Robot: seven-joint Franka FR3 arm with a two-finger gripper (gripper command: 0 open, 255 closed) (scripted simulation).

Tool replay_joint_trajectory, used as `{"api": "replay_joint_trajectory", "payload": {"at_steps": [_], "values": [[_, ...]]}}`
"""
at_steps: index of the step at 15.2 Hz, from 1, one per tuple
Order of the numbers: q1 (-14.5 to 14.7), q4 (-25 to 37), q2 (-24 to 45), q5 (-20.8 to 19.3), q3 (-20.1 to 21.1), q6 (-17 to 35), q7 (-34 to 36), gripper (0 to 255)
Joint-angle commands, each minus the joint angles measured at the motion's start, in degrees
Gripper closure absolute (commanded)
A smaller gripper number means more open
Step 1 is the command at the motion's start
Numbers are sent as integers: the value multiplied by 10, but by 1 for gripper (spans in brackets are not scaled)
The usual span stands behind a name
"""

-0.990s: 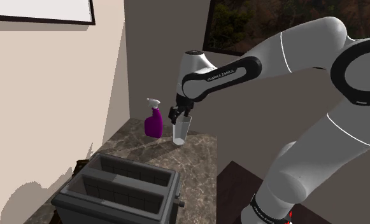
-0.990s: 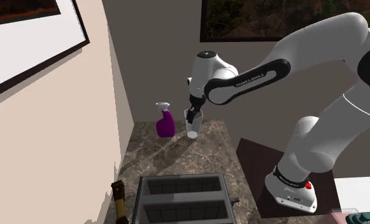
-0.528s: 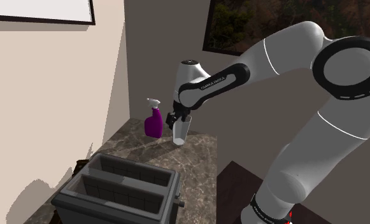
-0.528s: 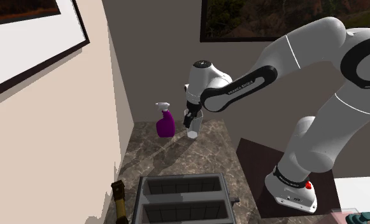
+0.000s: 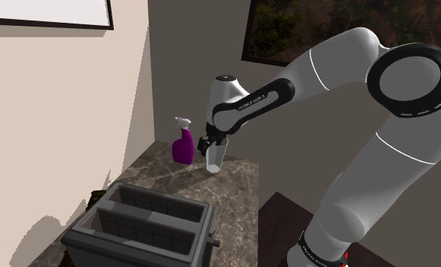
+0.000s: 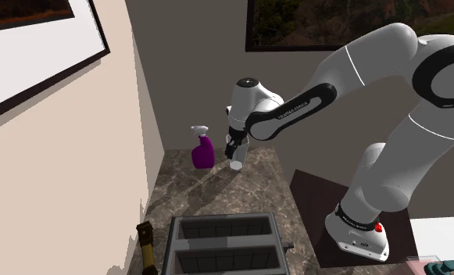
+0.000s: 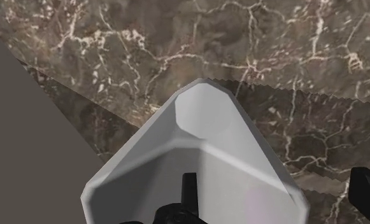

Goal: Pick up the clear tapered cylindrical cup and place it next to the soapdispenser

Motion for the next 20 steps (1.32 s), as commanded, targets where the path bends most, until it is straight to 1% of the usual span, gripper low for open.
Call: {"api": "replay_joint_trajectory", "payload": {"at_steps": [1, 2, 11, 20], "values": [[0, 0, 0, 0, 0, 0, 0, 0], [0, 0, 0, 0, 0, 0, 0, 255], [0, 0, 0, 0, 0, 0, 0, 255], [3, 36, -38, 12, -1, -73, -13, 255]]}}
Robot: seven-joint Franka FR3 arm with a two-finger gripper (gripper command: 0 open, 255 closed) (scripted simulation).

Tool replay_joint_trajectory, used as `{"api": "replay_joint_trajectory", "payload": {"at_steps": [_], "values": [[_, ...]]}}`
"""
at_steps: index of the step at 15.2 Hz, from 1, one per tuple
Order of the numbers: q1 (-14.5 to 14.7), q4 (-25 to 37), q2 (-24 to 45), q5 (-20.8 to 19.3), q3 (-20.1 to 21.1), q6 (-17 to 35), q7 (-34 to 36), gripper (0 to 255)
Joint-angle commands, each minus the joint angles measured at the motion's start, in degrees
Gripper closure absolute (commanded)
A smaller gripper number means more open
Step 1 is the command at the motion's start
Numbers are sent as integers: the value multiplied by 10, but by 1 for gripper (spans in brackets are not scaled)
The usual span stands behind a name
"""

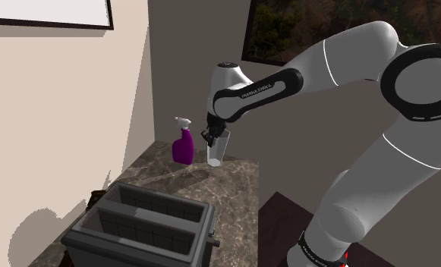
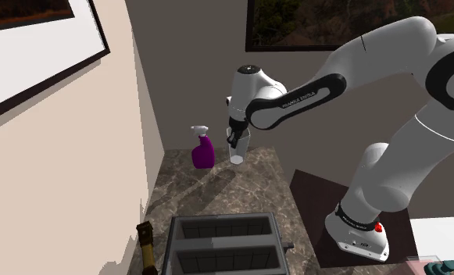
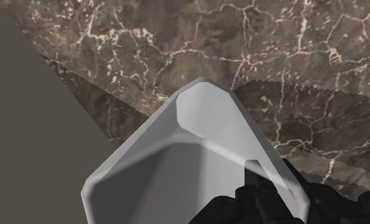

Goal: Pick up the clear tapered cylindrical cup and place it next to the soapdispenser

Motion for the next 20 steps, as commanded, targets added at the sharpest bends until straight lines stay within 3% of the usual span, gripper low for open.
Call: {"api": "replay_joint_trajectory", "payload": {"at_steps": [1, 20], "values": [[0, 11, -6, 2, -1, -17, -3, 255], [3, 121, -46, 14, -3, -166, -21, 255]]}}
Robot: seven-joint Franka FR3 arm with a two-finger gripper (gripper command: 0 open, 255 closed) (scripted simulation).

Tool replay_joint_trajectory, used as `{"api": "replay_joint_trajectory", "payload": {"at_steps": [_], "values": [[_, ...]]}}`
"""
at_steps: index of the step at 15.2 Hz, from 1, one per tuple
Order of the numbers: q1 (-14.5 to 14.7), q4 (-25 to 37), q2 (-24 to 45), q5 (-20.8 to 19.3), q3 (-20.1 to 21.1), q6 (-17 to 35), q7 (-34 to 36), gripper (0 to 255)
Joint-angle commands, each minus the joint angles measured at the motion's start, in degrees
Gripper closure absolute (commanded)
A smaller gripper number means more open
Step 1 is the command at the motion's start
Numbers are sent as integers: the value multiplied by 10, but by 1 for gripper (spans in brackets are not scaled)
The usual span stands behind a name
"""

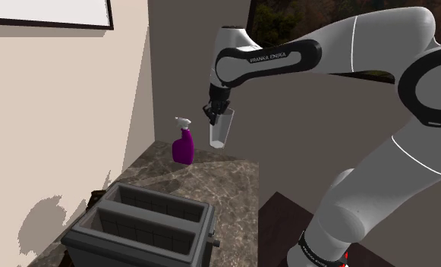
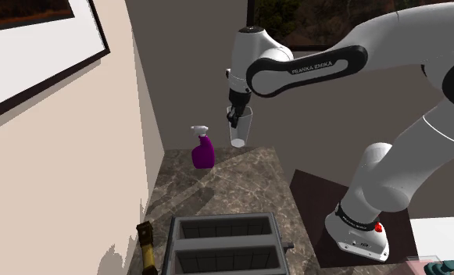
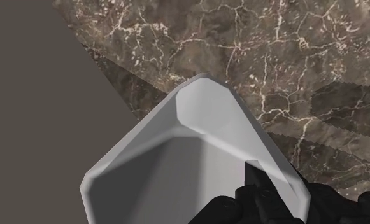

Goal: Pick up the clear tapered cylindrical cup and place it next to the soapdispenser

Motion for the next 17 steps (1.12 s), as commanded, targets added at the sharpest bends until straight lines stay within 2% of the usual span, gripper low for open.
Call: {"api": "replay_joint_trajectory", "payload": {"at_steps": [1, 17], "values": [[0, 14, -2, 1, 0, -16, -2, 255], [0, 141, 1, 4, -1, -139, -12, 255]]}}
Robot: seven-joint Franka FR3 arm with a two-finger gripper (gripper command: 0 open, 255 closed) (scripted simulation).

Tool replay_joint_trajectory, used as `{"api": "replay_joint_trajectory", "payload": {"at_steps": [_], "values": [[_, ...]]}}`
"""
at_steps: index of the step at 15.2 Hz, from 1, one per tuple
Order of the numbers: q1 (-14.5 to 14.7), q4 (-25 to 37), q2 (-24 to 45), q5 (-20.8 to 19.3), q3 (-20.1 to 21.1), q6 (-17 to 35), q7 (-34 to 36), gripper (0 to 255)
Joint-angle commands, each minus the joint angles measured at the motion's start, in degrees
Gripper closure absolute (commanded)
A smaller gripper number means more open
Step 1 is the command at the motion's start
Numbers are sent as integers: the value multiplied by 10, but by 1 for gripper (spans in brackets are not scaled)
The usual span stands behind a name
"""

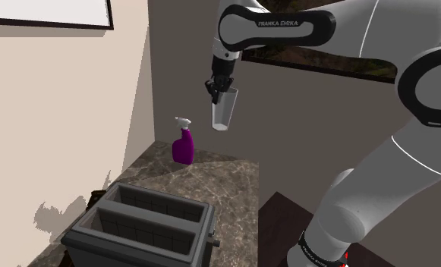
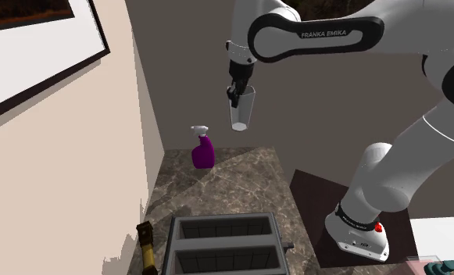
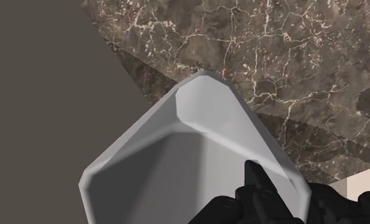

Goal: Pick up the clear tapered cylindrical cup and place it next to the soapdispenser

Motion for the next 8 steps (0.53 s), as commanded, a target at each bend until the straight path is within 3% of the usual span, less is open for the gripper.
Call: {"api": "replay_joint_trajectory", "payload": {"at_steps": [1, 4, 8], "values": [[0, 17, 2, 0, 0, -15, -2, 255], [0, 39, 5, 0, 0, -33, -3, 255], [11, -34, -74, 8, 14, -42, 19, 255]]}}
